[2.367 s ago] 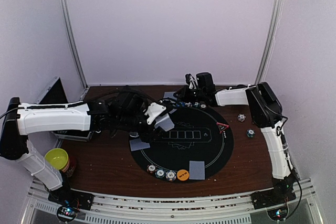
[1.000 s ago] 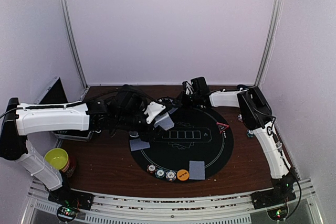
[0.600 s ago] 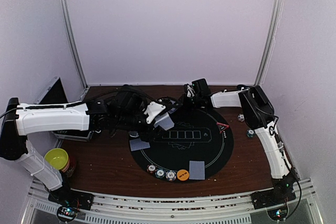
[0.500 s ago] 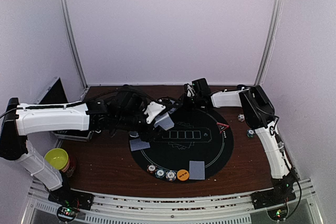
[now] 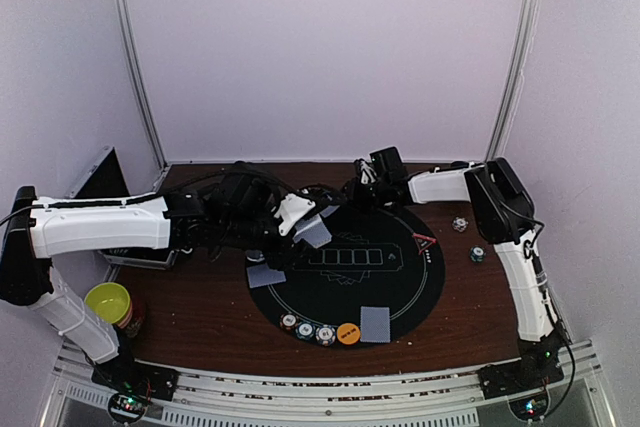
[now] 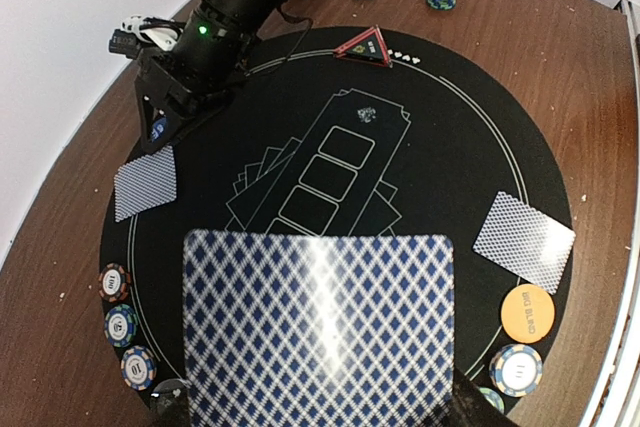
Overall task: Distribute texas hold em gaming equipment
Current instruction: Distribute the poker card in the small blind area, then pick up the poker card from the face-down deck piles.
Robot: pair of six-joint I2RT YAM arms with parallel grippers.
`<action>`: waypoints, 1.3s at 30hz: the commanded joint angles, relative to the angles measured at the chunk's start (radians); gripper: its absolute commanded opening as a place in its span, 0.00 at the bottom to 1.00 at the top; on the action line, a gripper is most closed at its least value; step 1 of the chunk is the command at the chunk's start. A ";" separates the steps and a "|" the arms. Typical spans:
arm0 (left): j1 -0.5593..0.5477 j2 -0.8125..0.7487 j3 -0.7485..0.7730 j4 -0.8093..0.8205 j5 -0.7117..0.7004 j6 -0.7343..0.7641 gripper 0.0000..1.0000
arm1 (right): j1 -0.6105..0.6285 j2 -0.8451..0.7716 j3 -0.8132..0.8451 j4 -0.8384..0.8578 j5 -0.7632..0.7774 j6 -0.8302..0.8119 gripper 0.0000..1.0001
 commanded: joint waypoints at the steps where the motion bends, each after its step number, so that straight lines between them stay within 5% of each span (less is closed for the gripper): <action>1: 0.005 -0.031 0.002 0.051 -0.007 0.004 0.60 | -0.001 -0.109 -0.036 -0.001 0.032 -0.030 0.36; 10: 0.005 -0.028 0.003 0.052 -0.004 0.004 0.60 | -0.002 -0.223 -0.068 -0.108 0.062 -0.124 0.39; 20: 0.004 -0.036 0.003 0.050 0.003 0.002 0.60 | -0.002 -0.498 -0.280 -0.146 0.019 -0.331 0.53; 26: 0.003 -0.035 0.004 0.050 0.002 0.002 0.60 | -0.007 -0.598 -0.326 -0.277 -0.102 -0.511 0.75; 29: 0.003 -0.034 0.004 0.050 0.003 0.002 0.60 | -0.009 -0.619 -0.329 -0.331 -0.177 -0.571 0.99; 39: 0.003 -0.039 0.003 0.052 0.003 0.005 0.60 | -0.003 -0.760 -0.439 -0.323 -0.298 -0.716 1.00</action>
